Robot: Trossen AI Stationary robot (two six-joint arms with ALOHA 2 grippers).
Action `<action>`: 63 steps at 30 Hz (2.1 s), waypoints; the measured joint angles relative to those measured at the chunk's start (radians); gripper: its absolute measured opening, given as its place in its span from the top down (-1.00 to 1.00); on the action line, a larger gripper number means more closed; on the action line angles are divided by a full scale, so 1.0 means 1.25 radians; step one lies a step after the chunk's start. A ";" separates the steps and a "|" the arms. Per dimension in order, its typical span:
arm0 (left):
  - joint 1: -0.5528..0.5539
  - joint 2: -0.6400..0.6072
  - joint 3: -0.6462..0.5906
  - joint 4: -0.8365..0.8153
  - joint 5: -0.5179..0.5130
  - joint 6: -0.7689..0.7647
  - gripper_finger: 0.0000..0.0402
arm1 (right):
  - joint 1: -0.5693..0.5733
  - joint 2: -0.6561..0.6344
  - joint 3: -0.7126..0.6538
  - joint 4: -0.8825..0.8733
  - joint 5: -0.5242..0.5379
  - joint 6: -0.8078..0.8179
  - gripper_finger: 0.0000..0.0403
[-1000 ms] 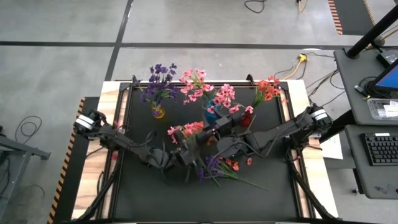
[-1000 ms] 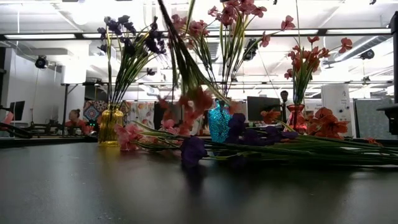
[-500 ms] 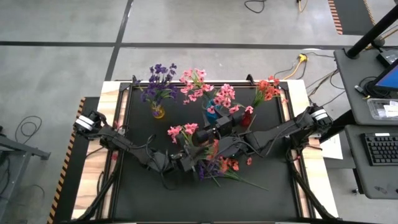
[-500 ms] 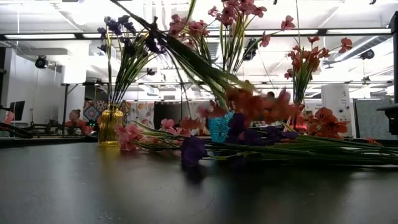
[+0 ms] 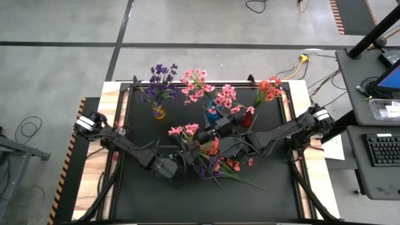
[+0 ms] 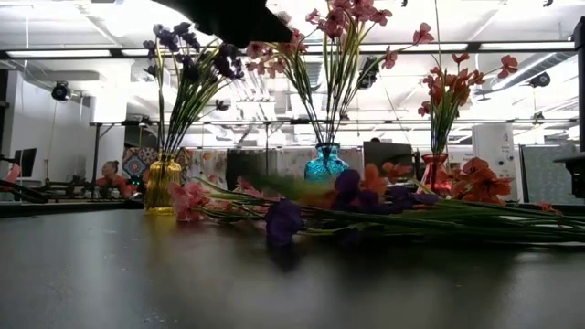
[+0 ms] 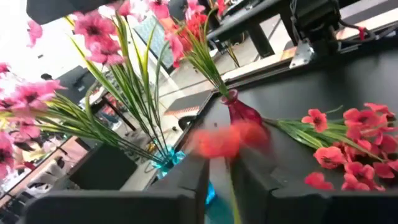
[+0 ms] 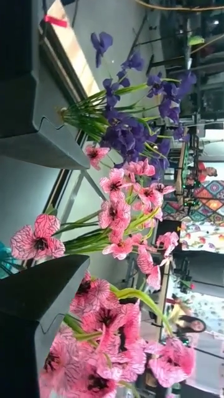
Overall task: Sort flowers into vase by color
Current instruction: Put the orange flower into the red vase, then put the left orange flower into the red vase
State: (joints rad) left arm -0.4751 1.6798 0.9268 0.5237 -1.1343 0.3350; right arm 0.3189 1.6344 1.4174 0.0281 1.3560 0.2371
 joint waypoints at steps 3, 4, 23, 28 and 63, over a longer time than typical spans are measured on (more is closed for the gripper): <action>0.000 -0.001 0.001 -0.012 0.000 -0.019 0.57 | 0.007 -0.003 0.000 0.000 -0.001 -0.035 -0.13; 0.000 -0.001 0.002 -0.013 0.000 -0.023 0.50 | 0.010 -0.003 0.000 0.000 -0.001 -0.046 -0.13; -0.017 -0.244 0.008 -0.672 0.404 -0.527 0.23 | 0.189 -0.061 0.001 -0.204 -0.049 -0.095 -0.13; -0.017 -0.259 -0.012 -0.877 0.442 -0.717 0.21 | 0.206 -0.079 0.001 -0.437 -0.300 0.001 -0.13; 0.064 0.050 0.001 -0.866 0.417 -0.615 0.93 | 0.207 -0.073 0.000 -0.868 -0.581 0.277 -0.13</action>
State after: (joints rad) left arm -0.3950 1.7429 0.9279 -0.5589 -0.6136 -0.4339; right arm 0.5781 1.5433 1.4178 -1.0563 0.6296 0.5838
